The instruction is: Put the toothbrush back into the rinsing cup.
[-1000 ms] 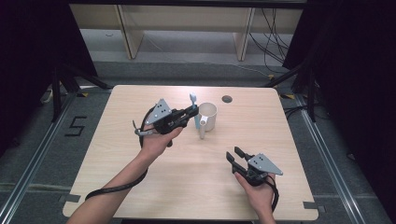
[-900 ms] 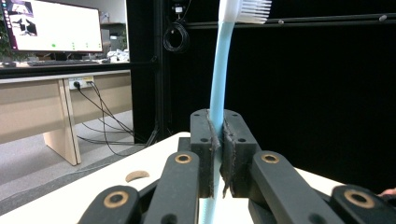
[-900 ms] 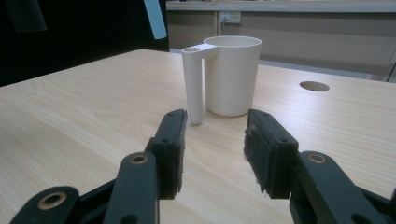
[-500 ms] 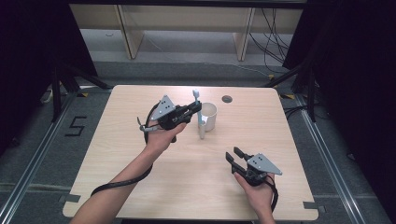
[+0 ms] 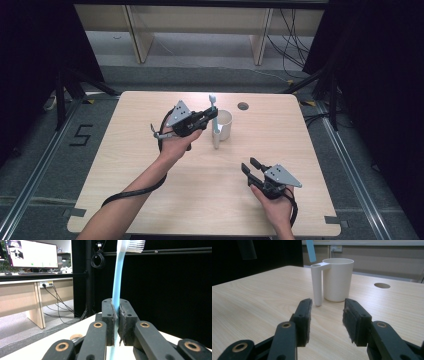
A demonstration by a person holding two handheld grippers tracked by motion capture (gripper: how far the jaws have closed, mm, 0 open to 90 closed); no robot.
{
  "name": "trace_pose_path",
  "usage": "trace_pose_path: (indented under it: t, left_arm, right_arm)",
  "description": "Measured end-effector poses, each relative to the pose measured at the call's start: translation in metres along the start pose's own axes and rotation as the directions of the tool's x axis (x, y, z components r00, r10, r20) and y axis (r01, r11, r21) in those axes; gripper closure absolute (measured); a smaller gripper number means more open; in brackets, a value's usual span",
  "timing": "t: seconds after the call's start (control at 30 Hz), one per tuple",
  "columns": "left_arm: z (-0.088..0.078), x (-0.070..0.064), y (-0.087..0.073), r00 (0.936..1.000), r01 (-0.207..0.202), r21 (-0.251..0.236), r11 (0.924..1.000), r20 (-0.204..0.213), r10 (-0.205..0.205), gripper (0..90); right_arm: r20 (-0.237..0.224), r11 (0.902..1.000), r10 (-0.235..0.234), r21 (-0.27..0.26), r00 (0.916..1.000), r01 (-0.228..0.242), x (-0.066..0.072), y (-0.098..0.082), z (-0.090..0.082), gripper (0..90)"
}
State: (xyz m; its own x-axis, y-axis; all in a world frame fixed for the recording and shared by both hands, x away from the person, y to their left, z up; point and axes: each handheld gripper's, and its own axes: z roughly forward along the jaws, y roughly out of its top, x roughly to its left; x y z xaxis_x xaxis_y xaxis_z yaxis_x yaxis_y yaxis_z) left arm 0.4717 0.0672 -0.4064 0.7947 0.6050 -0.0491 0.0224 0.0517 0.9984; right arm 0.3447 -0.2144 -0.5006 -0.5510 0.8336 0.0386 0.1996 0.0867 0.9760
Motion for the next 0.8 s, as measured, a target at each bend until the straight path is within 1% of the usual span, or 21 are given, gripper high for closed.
trace_pose_path:
  t: [0.03, 0.07, 0.1, 0.17, 0.2, 0.23, 0.27, 0.37, 0.4, 0.43, 0.5, 0.53, 0.57, 0.67, 0.7, 0.73, 0.77, 0.8]
  left_arm:
    - [0.001, 0.000, 0.000, 1.0000, -0.001, 0.001, 1.0000, 0.001, 0.001, 83.4]
    - [0.002, 0.000, -0.001, 1.0000, -0.002, 0.003, 1.0000, 0.001, 0.002, 83.4]
    - [0.003, 0.000, -0.001, 1.0000, -0.004, 0.005, 1.0000, 0.001, 0.004, 83.4]
    - [0.004, 0.000, -0.002, 1.0000, -0.002, 0.005, 1.0000, -0.001, 0.002, 83.4]
    - [0.005, 0.000, -0.002, 1.0000, -0.005, 0.008, 1.0000, -0.002, 0.005, 83.4]
    - [0.005, 0.000, -0.003, 1.0000, -0.006, 0.010, 0.9999, -0.001, 0.006, 83.4]
    - [0.006, 0.000, -0.003, 1.0000, -0.006, 0.012, 0.9999, -0.003, 0.006, 83.4]
    - [0.007, 0.001, -0.004, 0.9999, -0.009, 0.015, 0.9998, -0.006, 0.009, 83.4]
    - [0.007, 0.001, -0.005, 0.9999, -0.009, 0.018, 0.9998, -0.007, 0.009, 83.4]
    - [0.007, 0.001, -0.005, 0.9999, -0.008, 0.018, 0.9998, -0.007, 0.008, 83.4]
    - [0.008, 0.001, -0.006, 0.9999, -0.009, 0.020, 0.9998, -0.009, 0.009, 83.4]
    - [0.008, 0.001, -0.007, 0.9999, -0.008, 0.020, 0.9998, -0.011, 0.008, 83.4]
    - [0.008, 0.001, -0.007, 0.9999, -0.008, 0.022, 0.9997, -0.011, 0.009, 83.4]
    - [0.009, 0.002, -0.008, 0.9999, -0.007, 0.026, 0.9997, -0.012, 0.007, 83.4]
    - [0.009, 0.002, -0.009, 0.9999, -0.004, 0.024, 0.9997, -0.010, 0.005, 83.3]
    - [0.009, 0.002, -0.010, 0.9999, -0.002, 0.026, 0.9996, -0.010, 0.003, 83.3]
    - [0.009, 0.002, -0.011, 1.0000, 0.000, 0.029, 0.9996, -0.010, 0.000, 83.4]
    - [0.010, 0.002, -0.011, 1.0000, 0.001, 0.030, 0.9996, -0.009, 0.000, 83.3]
  right_arm:
    - [-0.002, 1.0000, 0.004, 0.002, 1.0000, -0.004, 0.000, 0.000, 0.000, 58.4]
    - [-0.011, 0.9997, 0.022, 0.006, 0.9997, -0.022, 0.001, 0.000, 0.000, 58.4]
    - [0.006, 0.9995, 0.026, 0.016, 0.9996, -0.026, 0.002, 0.000, -0.002, 58.4]
    - [0.005, 0.9999, -0.006, 0.010, 1.0000, 0.006, -0.001, 0.000, -0.001, 58.4]
    - [0.005, 0.9999, -0.007, 0.009, 1.0000, 0.007, -0.001, 0.000, -0.001, 58.4]
    - [-0.003, 1.0000, 0.002, 0.005, 1.0000, -0.002, -0.001, 0.000, -0.001, 58.4]
    - [-0.007, 0.9999, 0.001, 0.016, 1.0000, -0.001, -0.001, 0.000, -0.002, 58.4]
    - [-0.003, 1.0000, 0.004, 0.006, 1.0000, -0.004, -0.001, 0.000, -0.001, 58.4]
    - [-0.011, 1.0000, 0.006, 0.004, 0.9999, -0.006, -0.001, 0.000, -0.001, 58.4]
    - [-0.015, 0.9998, 0.017, 0.009, 0.9997, -0.017, 0.000, -0.001, -0.001, 58.4]
    - [-0.014, 0.9998, 0.017, 0.008, 0.9998, -0.017, 0.000, -0.001, -0.001, 58.4]
    - [-0.004, 1.0000, 0.006, 0.007, 1.0000, -0.006, -0.001, 0.000, -0.001, 58.4]
    - [-0.003, 1.0000, 0.003, 0.006, 1.0000, -0.003, -0.001, 0.000, -0.001, 58.4]
    - [-0.004, 1.0000, 0.004, 0.007, 1.0000, -0.004, -0.001, 0.000, -0.001, 58.3]
    - [-0.006, 0.9999, 0.014, 0.010, 0.9999, -0.014, 0.000, 0.000, -0.001, 58.3]
    - [-0.005, 0.9999, 0.014, 0.010, 0.9999, -0.013, 0.000, -0.001, -0.001, 58.4]
    - [-0.022, 0.9996, 0.026, 0.015, 0.9994, -0.026, 0.000, -0.001, -0.001, 58.4]
    - [-0.019, 0.9999, 0.014, 0.010, 0.9997, -0.014, -0.001, -0.001, -0.001, 58.4]
